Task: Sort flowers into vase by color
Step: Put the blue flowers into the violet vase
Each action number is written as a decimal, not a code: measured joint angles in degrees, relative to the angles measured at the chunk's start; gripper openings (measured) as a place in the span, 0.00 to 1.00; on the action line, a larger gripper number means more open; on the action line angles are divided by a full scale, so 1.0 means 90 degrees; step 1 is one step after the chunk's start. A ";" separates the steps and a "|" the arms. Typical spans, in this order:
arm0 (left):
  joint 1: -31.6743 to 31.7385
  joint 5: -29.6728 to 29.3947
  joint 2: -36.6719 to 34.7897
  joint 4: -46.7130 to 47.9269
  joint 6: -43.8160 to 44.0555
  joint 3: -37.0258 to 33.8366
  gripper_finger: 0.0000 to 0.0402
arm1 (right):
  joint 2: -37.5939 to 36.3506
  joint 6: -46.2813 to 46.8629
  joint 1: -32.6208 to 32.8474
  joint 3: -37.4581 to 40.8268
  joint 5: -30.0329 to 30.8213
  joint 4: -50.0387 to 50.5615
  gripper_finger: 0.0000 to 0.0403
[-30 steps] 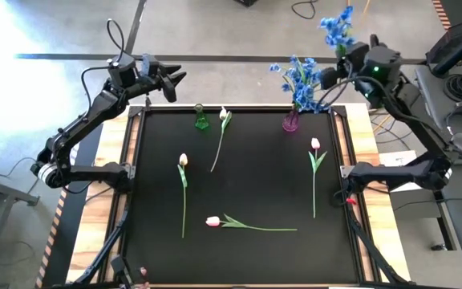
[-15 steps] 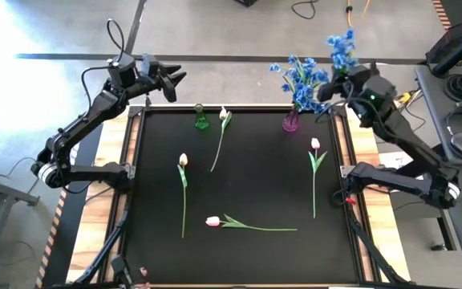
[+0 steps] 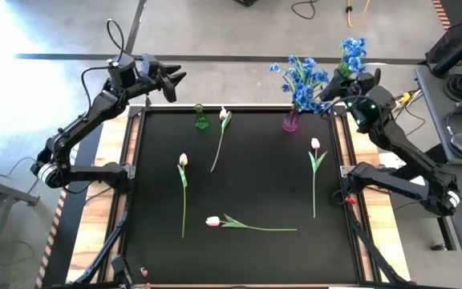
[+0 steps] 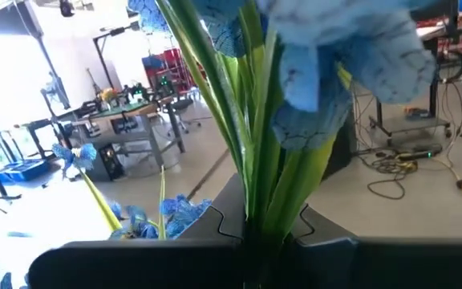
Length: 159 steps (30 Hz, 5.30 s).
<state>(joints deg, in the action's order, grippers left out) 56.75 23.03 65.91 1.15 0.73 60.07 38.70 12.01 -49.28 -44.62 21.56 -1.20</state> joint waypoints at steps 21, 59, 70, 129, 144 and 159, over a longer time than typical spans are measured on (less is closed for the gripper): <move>0.0015 0.0000 0.0000 -0.0002 -0.0129 0.0000 0.41 | -0.0071 0.0505 0.0114 0.0037 -0.0180 -0.0113 0.02; 0.0017 0.0002 0.0000 0.0024 0.0119 0.0000 0.41 | -0.1355 -0.1279 0.1706 0.0567 0.0037 0.0748 0.03; 0.0017 0.0002 0.0000 0.0019 0.0143 0.0000 0.41 | -0.1068 -0.1230 0.2047 0.2367 0.0942 -0.2370 0.03; 0.0017 0.0002 -0.0024 0.0223 -0.0143 0.0002 0.41 | 0.1810 -0.1907 0.2045 0.2983 0.1110 -0.5827 0.03; 0.0005 0.0248 -0.0049 0.0223 -0.0143 0.0002 0.30 | 0.1340 -0.1846 0.2074 0.2860 0.1130 -0.5381 0.03; 0.0007 0.0522 -0.0051 0.0230 -0.0153 0.0002 0.13 | 0.1294 -0.1237 0.2074 0.0441 0.1059 -0.1335 0.03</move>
<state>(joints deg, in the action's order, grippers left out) 56.82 27.73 65.45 3.21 -0.64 60.10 50.35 0.87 -30.61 -40.66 31.09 -13.22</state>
